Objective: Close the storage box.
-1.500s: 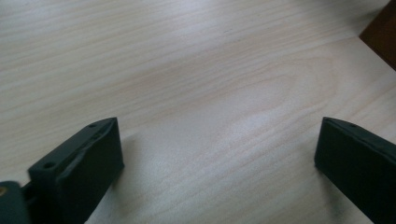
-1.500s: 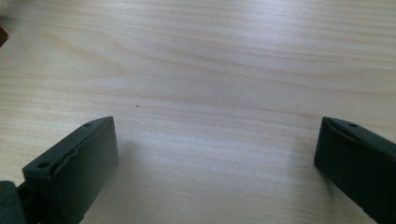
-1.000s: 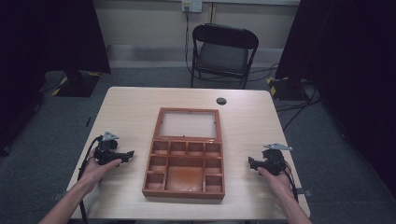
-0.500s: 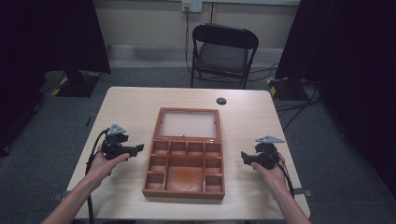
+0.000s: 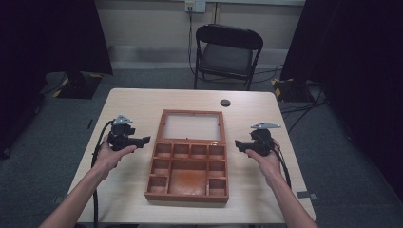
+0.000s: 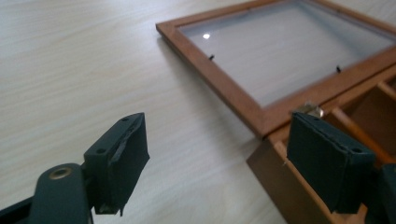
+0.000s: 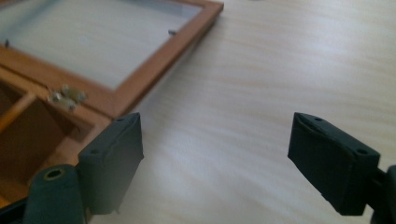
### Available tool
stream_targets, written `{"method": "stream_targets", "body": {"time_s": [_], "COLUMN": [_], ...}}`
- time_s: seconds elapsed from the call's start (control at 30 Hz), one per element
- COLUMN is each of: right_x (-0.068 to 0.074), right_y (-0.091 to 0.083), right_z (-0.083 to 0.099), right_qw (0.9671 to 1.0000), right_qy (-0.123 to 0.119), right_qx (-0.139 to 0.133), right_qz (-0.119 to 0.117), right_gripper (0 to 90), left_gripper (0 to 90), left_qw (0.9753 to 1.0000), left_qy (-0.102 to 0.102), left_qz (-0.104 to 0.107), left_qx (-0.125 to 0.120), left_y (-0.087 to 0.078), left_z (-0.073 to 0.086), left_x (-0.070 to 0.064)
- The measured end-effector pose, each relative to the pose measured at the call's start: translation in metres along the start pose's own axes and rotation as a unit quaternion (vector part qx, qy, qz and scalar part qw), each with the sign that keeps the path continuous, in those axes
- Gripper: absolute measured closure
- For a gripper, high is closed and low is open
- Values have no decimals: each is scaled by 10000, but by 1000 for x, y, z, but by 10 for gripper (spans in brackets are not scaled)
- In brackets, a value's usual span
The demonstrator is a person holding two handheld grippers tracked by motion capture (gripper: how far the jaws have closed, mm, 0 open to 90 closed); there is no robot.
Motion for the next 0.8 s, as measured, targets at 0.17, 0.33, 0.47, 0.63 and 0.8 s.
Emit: {"method": "stream_targets", "body": {"time_s": [0.17, 0.33, 0.47, 0.63, 0.8], "right_x": [6, 19, 29, 38, 47], "right_y": [16, 34, 50, 63, 69], "right_z": [-36, -47, -39, -30, -17], "right_qw": [9997, 9992, 9986, 9970, 9944], "right_qy": [-90, -129, -65, 159, 217], "right_qx": [-209, -207, -103, 1, 356], "right_qz": [-79, -302, -513, -757, -973], "right_gripper": [155, 145, 150, 150, 144], "left_gripper": [202, 191, 188, 189, 187], "left_qw": [9998, 9996, 9991, 9982, 9969], "left_qy": [109, 4, -99, -229, -363], "left_qz": [88, 155, 301, 431, 549], "left_qx": [-158, -227, 278, 345, 442], "left_y": [17, 33, 49, 56, 60], "left_z": [-27, -37, -19, -9, 0], "left_x": [-1, -2, -7, -11, -12]}}
Point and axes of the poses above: each handheld gripper's, and its own axes: y roughly forward along the jaws, z roughly out of its underside, x roughly to its left, the point moved 10 cm from there along y, roughly forward along the jaws, and after that the axes turned 7 degrees about -x, right-handed, at the moved point
